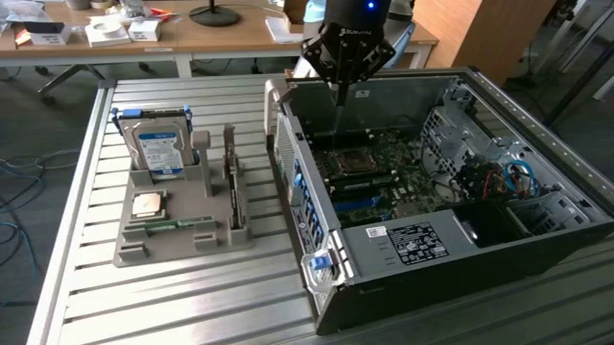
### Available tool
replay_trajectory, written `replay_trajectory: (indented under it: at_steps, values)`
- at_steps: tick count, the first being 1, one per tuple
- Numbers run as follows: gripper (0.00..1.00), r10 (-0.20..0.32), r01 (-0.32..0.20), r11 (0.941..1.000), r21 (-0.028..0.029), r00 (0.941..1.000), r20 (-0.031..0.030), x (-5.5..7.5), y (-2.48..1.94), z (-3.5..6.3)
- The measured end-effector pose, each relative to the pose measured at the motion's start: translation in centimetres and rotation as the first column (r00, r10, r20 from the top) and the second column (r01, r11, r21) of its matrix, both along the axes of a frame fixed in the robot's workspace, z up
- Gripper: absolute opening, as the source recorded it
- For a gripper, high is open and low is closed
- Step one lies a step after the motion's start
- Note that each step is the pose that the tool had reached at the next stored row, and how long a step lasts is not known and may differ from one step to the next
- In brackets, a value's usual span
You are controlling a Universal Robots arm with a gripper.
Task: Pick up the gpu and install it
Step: 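Reach for the gpu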
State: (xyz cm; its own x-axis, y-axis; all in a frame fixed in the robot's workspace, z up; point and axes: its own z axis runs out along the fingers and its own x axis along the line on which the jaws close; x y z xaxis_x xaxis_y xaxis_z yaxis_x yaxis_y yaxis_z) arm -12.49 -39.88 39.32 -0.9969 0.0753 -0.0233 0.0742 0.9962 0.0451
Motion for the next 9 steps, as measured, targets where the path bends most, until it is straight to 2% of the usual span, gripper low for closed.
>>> replay_trajectory:
  at_steps: [9]
  values:
    - [0.11, 0.000, 0.000, 1.0000, -0.0001, 1.0000, 0.0000, -1.1, 0.00, -0.02]
